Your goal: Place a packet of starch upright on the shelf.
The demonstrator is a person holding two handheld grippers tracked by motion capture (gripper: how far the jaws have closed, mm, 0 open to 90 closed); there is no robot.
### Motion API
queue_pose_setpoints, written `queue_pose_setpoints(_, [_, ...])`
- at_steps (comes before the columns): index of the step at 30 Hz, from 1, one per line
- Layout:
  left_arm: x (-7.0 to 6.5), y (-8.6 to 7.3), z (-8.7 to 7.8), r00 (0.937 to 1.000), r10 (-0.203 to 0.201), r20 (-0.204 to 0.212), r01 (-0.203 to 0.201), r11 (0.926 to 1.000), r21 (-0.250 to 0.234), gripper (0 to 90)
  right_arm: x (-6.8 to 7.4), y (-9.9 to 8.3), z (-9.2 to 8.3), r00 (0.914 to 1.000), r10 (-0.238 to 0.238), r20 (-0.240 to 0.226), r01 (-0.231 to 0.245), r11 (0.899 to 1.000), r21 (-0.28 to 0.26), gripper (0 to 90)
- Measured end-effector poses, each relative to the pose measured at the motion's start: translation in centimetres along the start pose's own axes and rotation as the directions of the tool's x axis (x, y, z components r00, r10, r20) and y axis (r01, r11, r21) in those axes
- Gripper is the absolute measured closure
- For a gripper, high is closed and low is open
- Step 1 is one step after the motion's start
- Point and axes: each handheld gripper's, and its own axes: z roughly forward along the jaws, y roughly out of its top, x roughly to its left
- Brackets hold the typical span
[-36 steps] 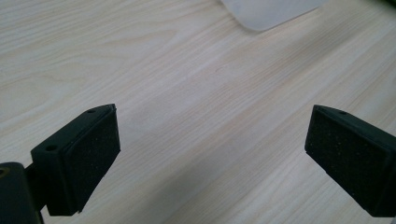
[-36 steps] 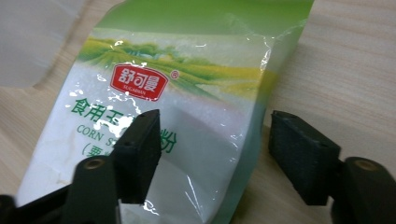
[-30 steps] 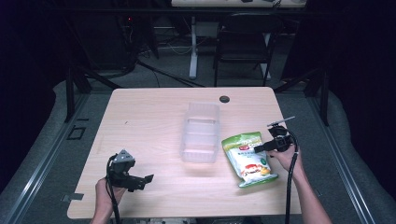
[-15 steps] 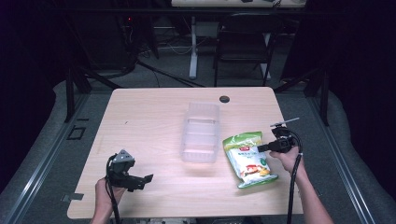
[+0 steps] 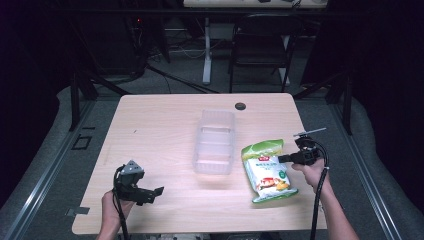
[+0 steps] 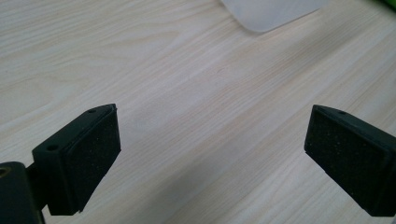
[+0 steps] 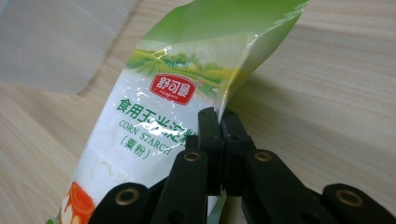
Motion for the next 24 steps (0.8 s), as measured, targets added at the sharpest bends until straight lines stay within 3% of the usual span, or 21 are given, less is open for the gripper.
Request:
queue_pose_setpoints(9, [0.1, 0.0, -0.1, 1.0000, 0.000, 0.006, 0.000, 1.0000, 0.001, 3.7, 0.5, -0.5, -1.4, 0.9999, 0.011, -0.008, -0.012, 0.999, -0.053, 90.0])
queue_pose_setpoints(14, [0.1, 0.0, -0.1, 1.0000, -0.001, 0.008, 0.001, 1.0000, 0.003, 3.7, 1.0, -0.5, -2.1, 1.0000, -0.006, 0.002, 0.006, 0.997, -0.076, 90.0])
queue_pose_setpoints(24, [0.1, 0.0, -0.1, 1.0000, 0.000, 0.005, 0.000, 1.0000, 0.003, 3.8, 1.6, -0.7, -3.8, 0.9996, -0.010, -0.027, 0.006, 0.990, -0.139, 90.0])
